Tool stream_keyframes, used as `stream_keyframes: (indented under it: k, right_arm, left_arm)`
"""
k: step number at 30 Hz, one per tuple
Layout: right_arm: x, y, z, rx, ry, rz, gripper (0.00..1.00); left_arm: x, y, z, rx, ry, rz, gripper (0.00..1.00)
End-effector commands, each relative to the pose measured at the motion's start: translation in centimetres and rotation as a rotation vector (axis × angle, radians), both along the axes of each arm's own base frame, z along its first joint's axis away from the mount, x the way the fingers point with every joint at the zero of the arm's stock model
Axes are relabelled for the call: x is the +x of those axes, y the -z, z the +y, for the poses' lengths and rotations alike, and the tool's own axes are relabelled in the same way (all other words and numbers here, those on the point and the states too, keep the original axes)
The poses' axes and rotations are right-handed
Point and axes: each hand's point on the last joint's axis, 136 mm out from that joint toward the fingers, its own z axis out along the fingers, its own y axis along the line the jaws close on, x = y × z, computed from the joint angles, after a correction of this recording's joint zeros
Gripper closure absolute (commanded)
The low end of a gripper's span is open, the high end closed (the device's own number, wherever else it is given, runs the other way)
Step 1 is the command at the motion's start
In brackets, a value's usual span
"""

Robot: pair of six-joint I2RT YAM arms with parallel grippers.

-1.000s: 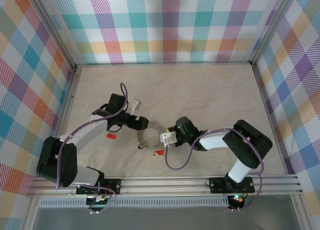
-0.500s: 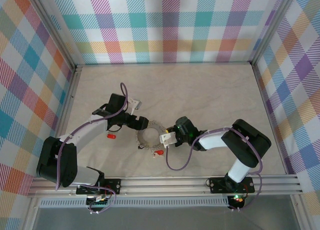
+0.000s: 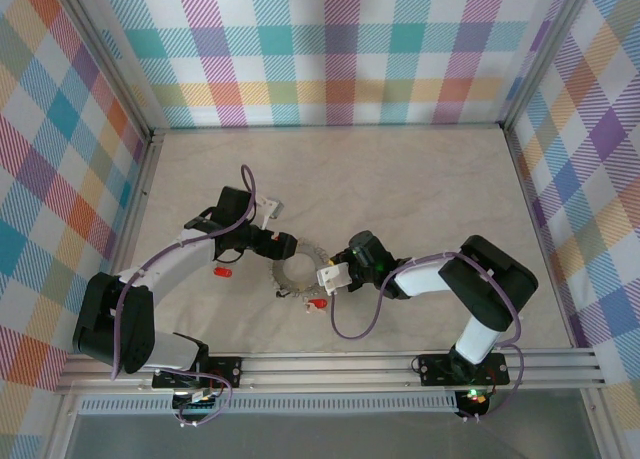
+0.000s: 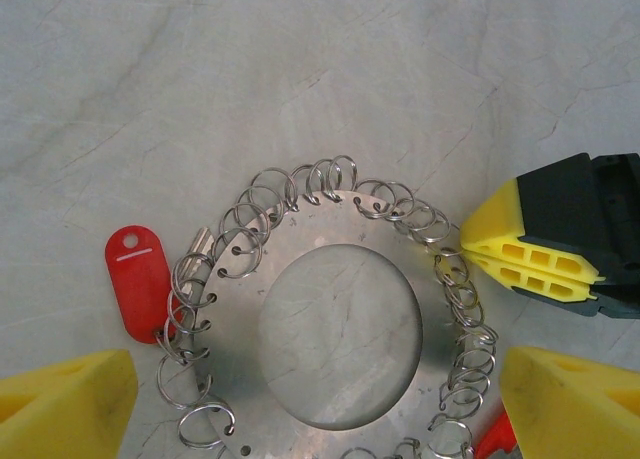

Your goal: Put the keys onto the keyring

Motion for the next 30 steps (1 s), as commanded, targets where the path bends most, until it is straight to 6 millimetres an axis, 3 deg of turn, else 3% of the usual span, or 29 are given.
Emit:
stream_keyframes:
  k: [1,17,21,27,30]
  right_arm:
    - [0.1,-0.6,0.9,0.038,-0.019,0.005,0.89]
    - [2.1,-0.7,1.4,0.046,0.036,-0.028,0.86]
    - [2.1,-1.0,1.4,0.053,0.040,-0.028,0.89]
    - [1.3,-2.7,1.0,0.085,0.053,0.017,0.94]
    - [0.7,-4.5,0.5,0.146,0.083,0.097,0.98]
  left_arm:
    - [0.3,-0.6,-0.1,-0.013,0.013,-0.001,0.07]
    - [0.3,-0.6,-0.2,-0.014,0.014,0.003,0.07]
    - [0.3,-0.6,-0.2,-0.016,0.015,0.001,0.07]
    - [-0.1,-1.2,-0.7,-0.047,0.056,-0.026,0.07]
    - [-0.5,-1.7,-1.1,-0.074,0.089,-0.055,0.07]
